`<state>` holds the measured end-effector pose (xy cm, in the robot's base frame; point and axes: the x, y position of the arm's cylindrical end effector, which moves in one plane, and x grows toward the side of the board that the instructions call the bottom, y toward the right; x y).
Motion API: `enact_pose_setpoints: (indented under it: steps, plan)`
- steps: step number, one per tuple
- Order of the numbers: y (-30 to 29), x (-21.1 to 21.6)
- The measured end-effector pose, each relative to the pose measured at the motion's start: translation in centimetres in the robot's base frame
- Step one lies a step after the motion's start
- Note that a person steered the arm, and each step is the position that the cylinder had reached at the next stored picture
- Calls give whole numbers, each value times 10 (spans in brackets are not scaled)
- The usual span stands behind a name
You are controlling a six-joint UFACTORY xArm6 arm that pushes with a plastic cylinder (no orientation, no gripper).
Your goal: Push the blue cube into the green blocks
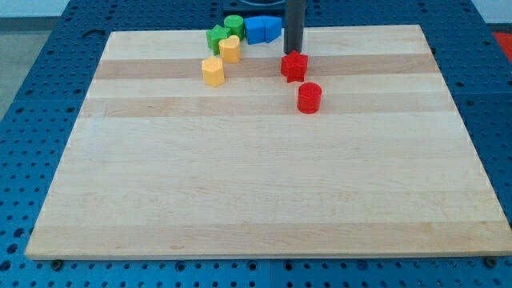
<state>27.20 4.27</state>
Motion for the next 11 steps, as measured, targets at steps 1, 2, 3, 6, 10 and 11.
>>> enact_pose_setpoints:
  steps: [1, 2, 3, 6, 10, 11]
  plan:
    - [0, 41]
    - [5, 60]
    - [10, 39]
    - [51, -80]
    - [26, -78]
    - [-10, -78]
